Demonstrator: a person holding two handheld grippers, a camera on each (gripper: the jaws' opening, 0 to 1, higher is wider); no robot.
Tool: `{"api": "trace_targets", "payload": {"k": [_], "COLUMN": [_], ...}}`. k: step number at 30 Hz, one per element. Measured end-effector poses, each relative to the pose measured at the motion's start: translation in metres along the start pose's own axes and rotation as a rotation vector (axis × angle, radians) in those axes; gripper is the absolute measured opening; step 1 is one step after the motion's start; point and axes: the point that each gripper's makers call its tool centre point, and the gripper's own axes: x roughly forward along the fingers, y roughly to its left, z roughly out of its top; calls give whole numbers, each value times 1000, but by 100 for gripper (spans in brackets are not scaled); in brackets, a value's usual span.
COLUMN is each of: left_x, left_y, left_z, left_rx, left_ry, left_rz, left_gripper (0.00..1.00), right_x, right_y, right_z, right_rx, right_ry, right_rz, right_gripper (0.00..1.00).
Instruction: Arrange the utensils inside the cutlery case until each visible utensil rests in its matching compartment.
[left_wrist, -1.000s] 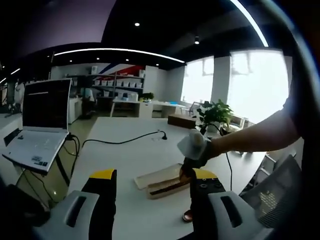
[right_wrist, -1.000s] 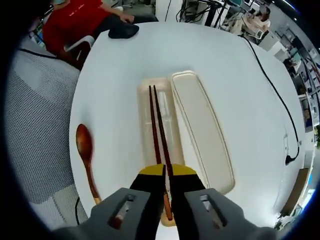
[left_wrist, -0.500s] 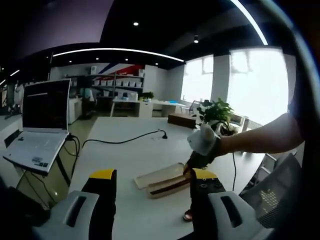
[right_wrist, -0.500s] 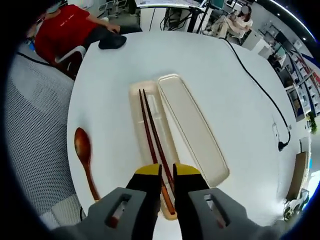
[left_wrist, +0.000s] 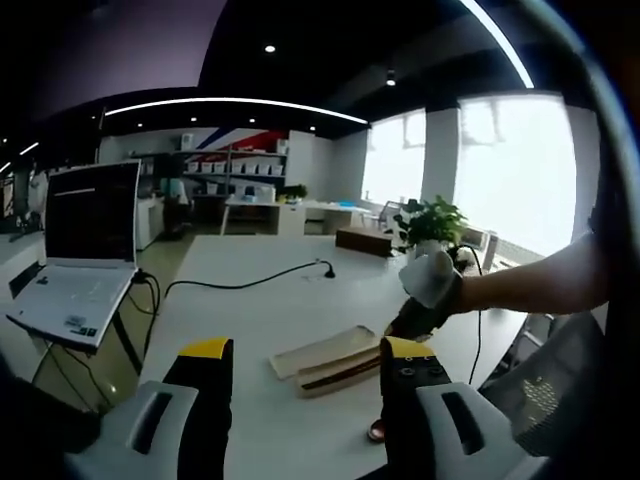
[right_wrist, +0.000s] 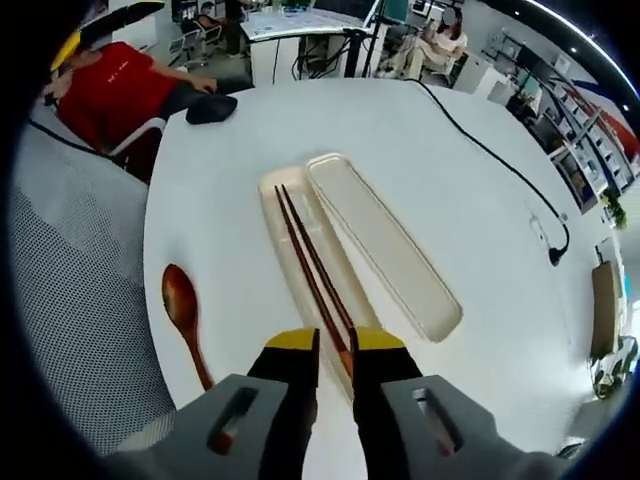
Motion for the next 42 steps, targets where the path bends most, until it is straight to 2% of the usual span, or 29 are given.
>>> {"api": "trace_targets", "payload": {"k": [9,13,22,27,32,42], "left_x": [-2,-2,-3,-3,-3,-1], "left_y": [2,2,2,2,1,-2], "left_z": [1,1,1,1,1,3], "left_rx": [-1,2,8,7,13,16], "left_ry": [-8,-8,-9,-12,-12,-13], "left_rz": [0,0,-1,-1,-6,-18], "left_gripper": [61,61,61,61,61,61], "right_x": [-7,-9,-15,-20,-25,-25], "right_y": [8,11,26,27,34,61], "right_z": [-17,-18,-19,-20,-20,-22], "right_rx": [51,79,48,44,35,-16], "right_ry": [-18,-37,-47,-55,-60,-64], "right_rz": [-25,-30,-13,-29,-10,70], "right_gripper": [8,11,14,14,14,16]}}
